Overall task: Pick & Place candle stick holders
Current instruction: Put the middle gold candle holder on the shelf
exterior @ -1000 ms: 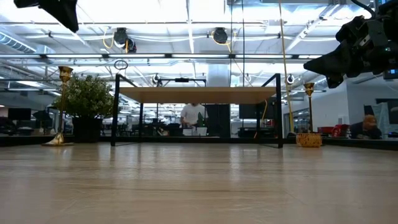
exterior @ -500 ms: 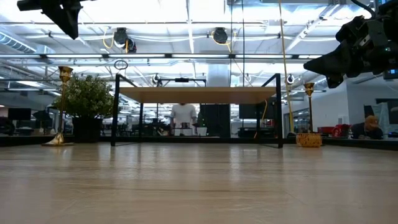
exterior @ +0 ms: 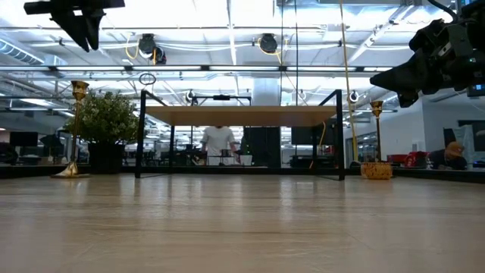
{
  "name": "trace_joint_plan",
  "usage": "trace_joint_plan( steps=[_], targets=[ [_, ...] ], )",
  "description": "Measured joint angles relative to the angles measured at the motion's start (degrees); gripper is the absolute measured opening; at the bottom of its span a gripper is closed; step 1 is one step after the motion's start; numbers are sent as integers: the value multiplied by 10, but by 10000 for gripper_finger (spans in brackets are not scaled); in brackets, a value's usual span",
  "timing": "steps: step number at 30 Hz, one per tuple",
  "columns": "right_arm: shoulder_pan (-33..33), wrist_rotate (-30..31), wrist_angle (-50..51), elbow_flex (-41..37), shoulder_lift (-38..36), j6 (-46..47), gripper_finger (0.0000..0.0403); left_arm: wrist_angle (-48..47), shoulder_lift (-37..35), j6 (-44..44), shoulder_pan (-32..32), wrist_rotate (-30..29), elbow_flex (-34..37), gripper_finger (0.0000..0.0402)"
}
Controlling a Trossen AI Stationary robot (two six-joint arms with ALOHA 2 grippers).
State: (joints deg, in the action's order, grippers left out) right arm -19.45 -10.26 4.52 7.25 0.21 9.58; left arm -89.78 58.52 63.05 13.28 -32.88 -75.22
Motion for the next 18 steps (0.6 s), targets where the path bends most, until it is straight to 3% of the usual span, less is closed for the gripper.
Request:
trace_joint_plan(
  steps=[9, 18],
  targets=[
    [0, 1, 0, 0, 0, 0, 8, -2, 48, -30, 4, 0, 0, 247],
    [0, 2, 0, 0, 0, 0, 8, -1, 86, -64, 4, 0, 0, 301]
  ],
)
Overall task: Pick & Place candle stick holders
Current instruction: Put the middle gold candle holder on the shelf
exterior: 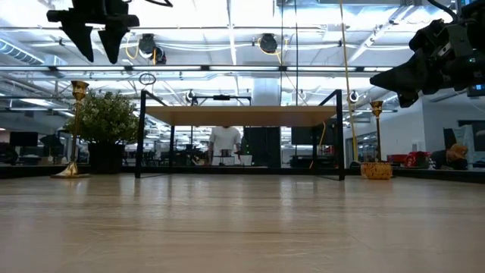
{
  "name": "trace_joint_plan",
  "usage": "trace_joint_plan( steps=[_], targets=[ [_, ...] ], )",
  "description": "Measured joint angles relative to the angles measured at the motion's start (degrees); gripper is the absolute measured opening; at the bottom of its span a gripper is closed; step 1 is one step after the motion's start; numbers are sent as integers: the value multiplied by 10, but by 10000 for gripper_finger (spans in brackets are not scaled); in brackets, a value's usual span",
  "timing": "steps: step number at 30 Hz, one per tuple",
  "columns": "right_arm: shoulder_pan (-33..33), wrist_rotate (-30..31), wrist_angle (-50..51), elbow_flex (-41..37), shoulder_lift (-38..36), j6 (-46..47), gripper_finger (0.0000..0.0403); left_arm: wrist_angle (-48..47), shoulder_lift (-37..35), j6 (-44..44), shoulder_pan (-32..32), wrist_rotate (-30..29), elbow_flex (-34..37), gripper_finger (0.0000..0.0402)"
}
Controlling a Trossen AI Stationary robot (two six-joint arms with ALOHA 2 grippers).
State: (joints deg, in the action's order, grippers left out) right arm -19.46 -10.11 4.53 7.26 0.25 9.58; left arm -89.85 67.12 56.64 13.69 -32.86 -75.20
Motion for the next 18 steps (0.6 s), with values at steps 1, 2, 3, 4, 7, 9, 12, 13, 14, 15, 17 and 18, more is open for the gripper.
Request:
trace_joint_plan(
  steps=[1, 2, 3, 4, 7, 9, 12, 13, 14, 15, 17, 18],
  targets=[
    [0, 0, 0, 0, 0, 0, 8, 1, 2, 0, 0, 0, 0, 303],
    [0, 0, 0, 0, 0, 0, 8, 1, 5, 0, 0, 0, 0, 305],
    [0, 0, 0, 0, 0, 0, 8, 1, 7, 0, 0, 0, 0, 305],
    [0, 0, 0, 0, 0, 0, 8, 1, 9, 0, 0, 0, 0, 305],
    [0, 0, 0, 0, 0, 0, 8, 2, 12, 0, 0, 0, 0, 303],
    [0, 0, 0, 0, 0, 0, 8, 7, 12, 0, 0, 0, 0, 301],
    [0, 0, 0, 0, 0, 0, 8, 10, 12, -5, 0, 0, 0, 301],
    [0, 0, 0, 0, 0, 0, 8, 10, 12, -8, 0, 0, 0, 301],
    [0, 0, 0, 0, 0, 0, 8, 9, 12, -11, 0, 2, 0, 301],
    [0, 0, 0, 0, 0, 0, 8, 7, 11, -10, 0, 6, 0, 301],
    [0, -1, 0, 0, 0, 1, 8, -1, 11, 0, 0, 19, 0, 301],
    [0, -1, 0, 0, 0, 1, 8, -2, 11, 6, 0, 25, 1, 301]
  ],
)
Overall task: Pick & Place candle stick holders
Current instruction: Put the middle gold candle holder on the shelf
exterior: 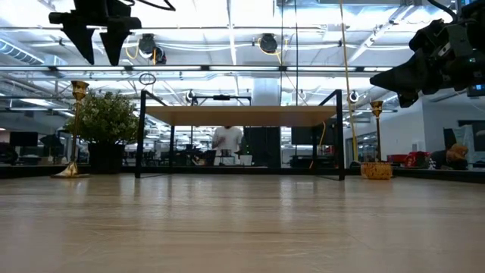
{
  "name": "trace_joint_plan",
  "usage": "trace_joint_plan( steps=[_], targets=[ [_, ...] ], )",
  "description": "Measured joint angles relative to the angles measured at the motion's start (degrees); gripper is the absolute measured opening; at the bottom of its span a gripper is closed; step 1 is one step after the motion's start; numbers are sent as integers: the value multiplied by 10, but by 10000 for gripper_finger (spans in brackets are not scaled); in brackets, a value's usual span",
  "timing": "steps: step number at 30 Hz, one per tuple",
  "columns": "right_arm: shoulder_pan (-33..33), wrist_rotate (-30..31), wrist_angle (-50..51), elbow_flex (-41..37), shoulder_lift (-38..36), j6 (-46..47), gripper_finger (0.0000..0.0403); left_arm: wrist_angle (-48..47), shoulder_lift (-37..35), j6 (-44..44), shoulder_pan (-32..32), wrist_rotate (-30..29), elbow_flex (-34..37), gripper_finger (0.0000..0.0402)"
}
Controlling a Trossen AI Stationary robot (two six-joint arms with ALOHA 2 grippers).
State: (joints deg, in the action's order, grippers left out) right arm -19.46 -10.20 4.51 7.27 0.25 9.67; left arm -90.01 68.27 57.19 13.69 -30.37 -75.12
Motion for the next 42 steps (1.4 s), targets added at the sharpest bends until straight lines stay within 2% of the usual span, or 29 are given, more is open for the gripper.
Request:
trace_joint_plan(
  steps=[9, 21, 27, 35, 42],
  targets=[
    [0, 0, 0, 0, 0, 1, 8, 0, -16, 29, 30, 56, 72, 301],
    [0, -1, 0, 0, 0, 0, 8, 0, -50, 45, 74, 30, 79, 301],
    [0, 0, 0, 0, 0, -1, 8, 2, -41, 27, 94, 45, 82, 301],
    [0, 0, 0, 0, 0, -1, 8, 10, -41, 31, 113, 50, 133, 301],
    [0, 1, 0, 0, 0, -1, 8, 39, -41, 12, 118, 69, 146, 294]
  ],
)
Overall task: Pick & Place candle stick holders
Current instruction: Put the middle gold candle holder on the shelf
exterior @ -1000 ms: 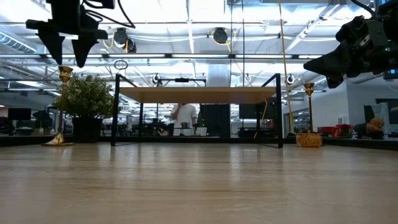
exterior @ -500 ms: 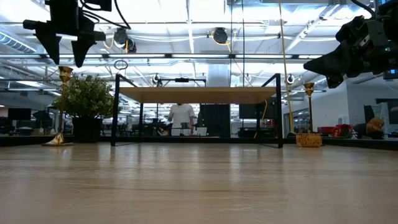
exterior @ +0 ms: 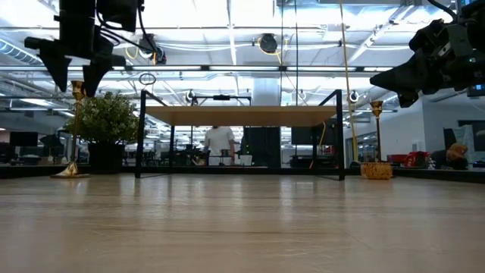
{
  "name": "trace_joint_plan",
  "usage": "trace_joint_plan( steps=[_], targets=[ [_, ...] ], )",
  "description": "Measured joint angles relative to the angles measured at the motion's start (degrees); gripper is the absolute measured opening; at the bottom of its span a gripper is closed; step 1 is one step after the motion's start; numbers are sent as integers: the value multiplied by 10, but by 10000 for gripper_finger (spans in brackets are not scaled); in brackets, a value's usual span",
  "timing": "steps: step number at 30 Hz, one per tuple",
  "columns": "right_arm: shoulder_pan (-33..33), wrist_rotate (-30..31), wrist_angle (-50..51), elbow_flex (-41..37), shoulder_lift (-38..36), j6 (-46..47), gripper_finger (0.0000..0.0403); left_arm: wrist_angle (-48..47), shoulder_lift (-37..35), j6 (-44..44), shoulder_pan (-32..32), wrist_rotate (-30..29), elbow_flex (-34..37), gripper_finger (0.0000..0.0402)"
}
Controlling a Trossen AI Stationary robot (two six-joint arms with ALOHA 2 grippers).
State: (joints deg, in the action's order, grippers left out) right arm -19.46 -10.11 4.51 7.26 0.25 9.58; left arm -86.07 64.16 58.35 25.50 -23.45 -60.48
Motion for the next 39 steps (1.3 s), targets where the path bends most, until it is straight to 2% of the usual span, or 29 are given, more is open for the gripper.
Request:
trace_joint_plan(
  steps=[9, 15, 27, 36, 39],
  targets=[
    [0, 0, 0, 0, 0, 0, 8, 8, 0, -9, 0, 11, 23, 257],
    [0, 0, 0, 0, 0, 1, 8, 9, 0, -7, 0, -12, 23, 228],
    [0, 0, 0, 0, 0, 2, 8, 37, 0, -18, 0, -20, 23, 209],
    [0, 0, 0, 0, 0, 1, 8, 41, 0, -16, 0, -20, 22, 134],
    [0, 0, 0, 0, 0, 0, 8, 38, 0, -12, 0, -20, 22, 133]
  ],
)
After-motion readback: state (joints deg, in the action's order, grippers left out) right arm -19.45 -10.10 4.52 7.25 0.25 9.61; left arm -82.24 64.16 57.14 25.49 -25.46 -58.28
